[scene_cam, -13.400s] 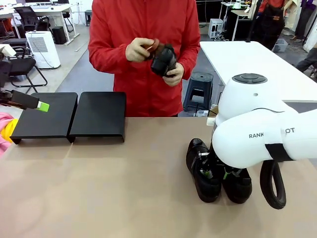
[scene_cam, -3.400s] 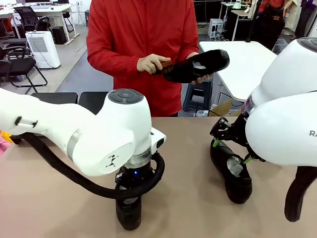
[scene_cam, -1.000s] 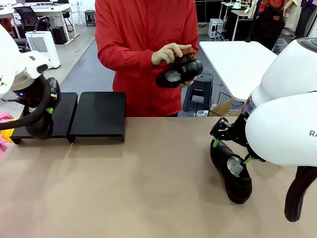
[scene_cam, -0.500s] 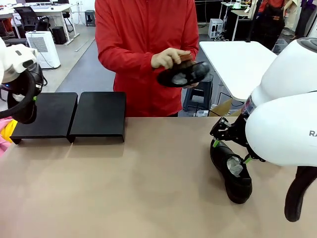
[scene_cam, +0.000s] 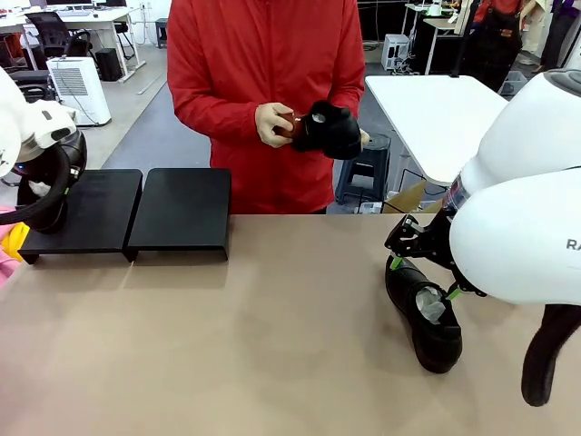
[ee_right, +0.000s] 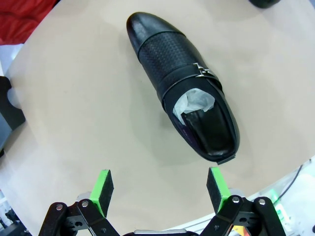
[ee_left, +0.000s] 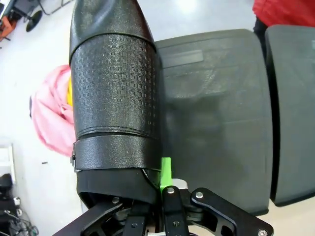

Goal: Organize the shoes by placing them on the stand.
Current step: Place the Shoe from the middle of the table onto the Shoes Stand.

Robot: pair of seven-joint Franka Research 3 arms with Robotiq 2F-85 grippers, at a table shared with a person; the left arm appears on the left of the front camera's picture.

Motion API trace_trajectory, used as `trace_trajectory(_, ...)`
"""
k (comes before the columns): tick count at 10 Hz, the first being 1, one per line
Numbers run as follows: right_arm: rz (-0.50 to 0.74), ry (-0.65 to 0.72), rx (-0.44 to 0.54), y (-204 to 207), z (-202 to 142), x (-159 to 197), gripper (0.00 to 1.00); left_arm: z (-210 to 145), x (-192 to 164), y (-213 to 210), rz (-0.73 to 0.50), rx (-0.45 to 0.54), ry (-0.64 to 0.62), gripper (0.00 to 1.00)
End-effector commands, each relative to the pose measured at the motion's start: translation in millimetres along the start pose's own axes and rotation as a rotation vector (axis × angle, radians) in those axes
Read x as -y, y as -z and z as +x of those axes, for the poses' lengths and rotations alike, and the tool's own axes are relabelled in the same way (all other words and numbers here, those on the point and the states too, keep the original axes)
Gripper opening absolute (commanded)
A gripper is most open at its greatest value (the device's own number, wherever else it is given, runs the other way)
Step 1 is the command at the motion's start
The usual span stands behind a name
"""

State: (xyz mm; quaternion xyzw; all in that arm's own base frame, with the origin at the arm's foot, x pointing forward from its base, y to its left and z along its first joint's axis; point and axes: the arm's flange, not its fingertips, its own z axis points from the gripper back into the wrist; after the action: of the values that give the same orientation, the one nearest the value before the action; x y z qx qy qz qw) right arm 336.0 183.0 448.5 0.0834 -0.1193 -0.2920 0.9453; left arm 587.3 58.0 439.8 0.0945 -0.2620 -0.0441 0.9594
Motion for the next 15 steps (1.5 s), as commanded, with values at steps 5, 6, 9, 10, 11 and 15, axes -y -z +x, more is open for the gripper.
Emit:
trace_trajectory(5,0.011,-0.004,0.004,1.0,1.0,-2.1,1.00,2.4,-7.2,9.9,-0.015,-0.045,-0.012,0.00)
trace_trajectory(6,0.011,-0.004,0.004,1.0,1.0,-2.1,1.00,2.8,-9.5,10.9,-0.016,-0.045,-0.021,0.02)
trace_trajectory(9,0.011,-0.004,0.004,1.0,1.0,-2.1,1.00,0.7,-14.1,14.2,-0.029,-0.048,-0.059,0.54)
trace_trajectory(10,0.011,-0.004,0.004,1.0,1.0,-2.1,1.00,0.1,-17.0,12.5,-0.031,-0.042,-0.067,0.54)
trace_trajectory(11,0.011,-0.004,0.004,1.0,1.0,-2.1,1.00,0.0,-20.1,9.1,-0.031,-0.030,-0.073,0.54)
trace_trajectory(15,0.011,-0.004,0.004,1.0,1.0,-2.1,1.00,0.9,-16.3,4.0,-0.026,-0.023,-0.096,0.54)
